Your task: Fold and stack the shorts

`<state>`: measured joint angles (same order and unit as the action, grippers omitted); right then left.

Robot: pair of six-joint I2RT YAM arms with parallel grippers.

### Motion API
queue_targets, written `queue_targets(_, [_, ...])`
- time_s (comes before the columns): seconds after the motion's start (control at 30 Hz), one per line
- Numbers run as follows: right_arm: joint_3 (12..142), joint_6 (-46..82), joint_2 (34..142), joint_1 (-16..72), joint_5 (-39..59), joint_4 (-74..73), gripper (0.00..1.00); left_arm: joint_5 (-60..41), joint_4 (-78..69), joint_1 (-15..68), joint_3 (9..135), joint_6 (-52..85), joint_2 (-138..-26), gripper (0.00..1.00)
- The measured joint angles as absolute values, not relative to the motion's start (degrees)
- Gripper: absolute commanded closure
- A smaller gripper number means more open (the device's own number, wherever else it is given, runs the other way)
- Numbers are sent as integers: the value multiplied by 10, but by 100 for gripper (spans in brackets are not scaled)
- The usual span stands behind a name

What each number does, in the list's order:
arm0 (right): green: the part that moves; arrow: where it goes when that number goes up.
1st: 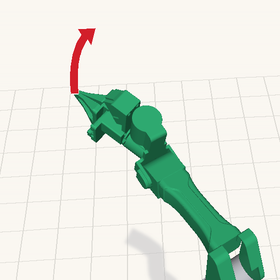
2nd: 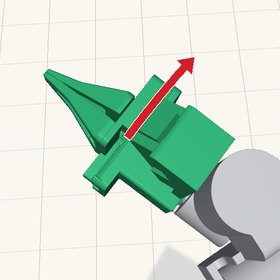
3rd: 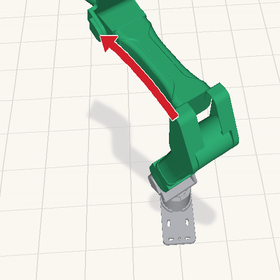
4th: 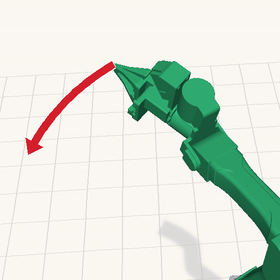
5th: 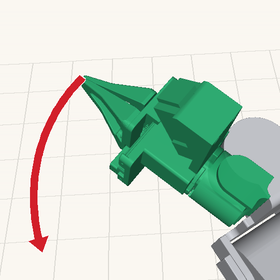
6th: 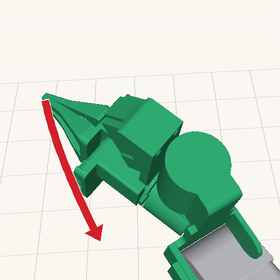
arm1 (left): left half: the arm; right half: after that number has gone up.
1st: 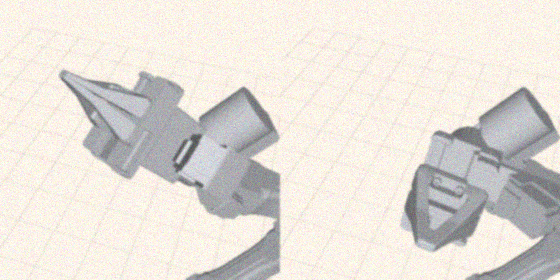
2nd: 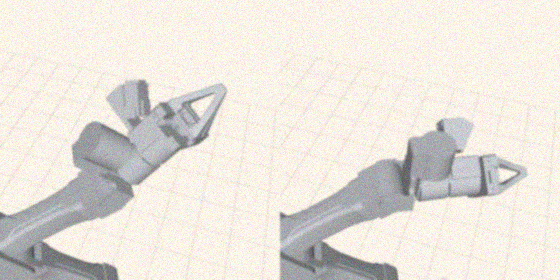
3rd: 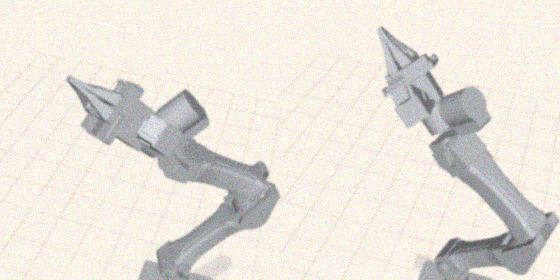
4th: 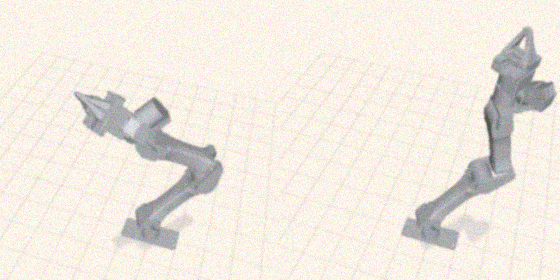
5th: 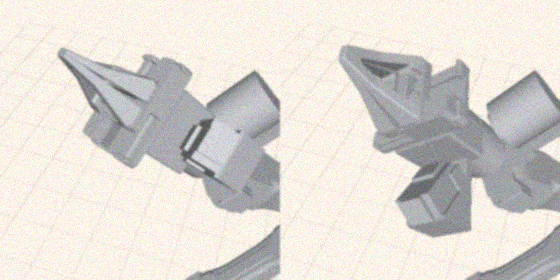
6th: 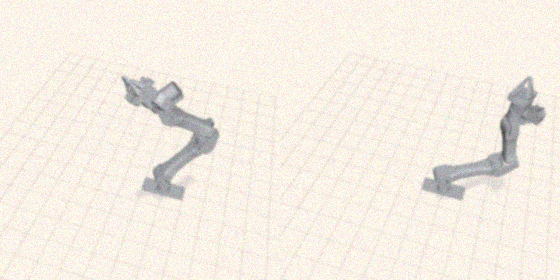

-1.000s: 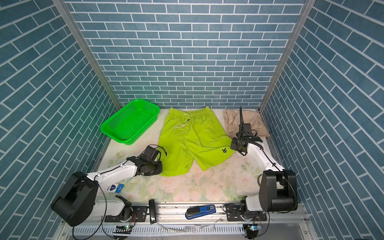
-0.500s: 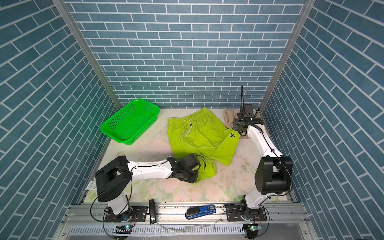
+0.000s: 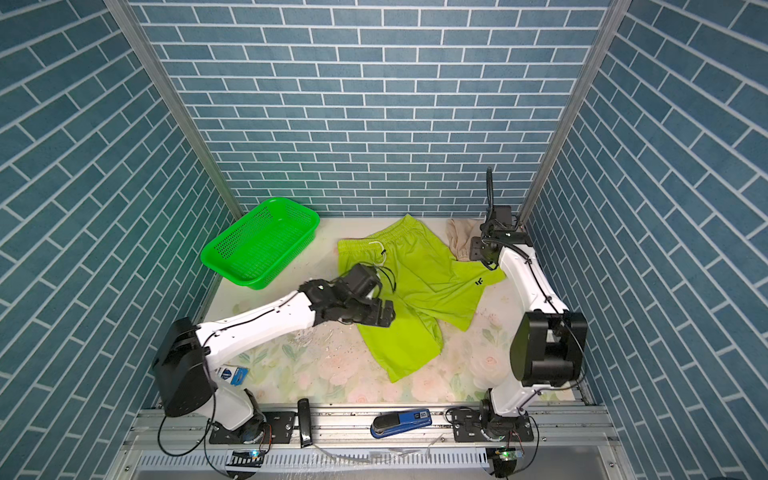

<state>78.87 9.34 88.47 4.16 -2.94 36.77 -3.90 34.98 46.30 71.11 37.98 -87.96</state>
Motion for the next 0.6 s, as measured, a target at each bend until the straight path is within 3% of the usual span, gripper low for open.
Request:
queue_targets(0.13, [694, 118, 748, 94, -5, 374, 38, 16, 350, 342, 712, 309, -864, 0])
queue_targets(0.27, [602, 145, 648, 266, 15, 372, 38, 53, 336, 270, 741, 236, -925, 0])
queue_targets(0.4, [511, 186, 615, 454, 2, 370, 38, 34, 298, 211, 809, 199, -1031, 0])
queue_targets(0.6, [455, 247, 630, 643, -53, 377, 36, -9, 264, 162, 889, 166, -1145, 0])
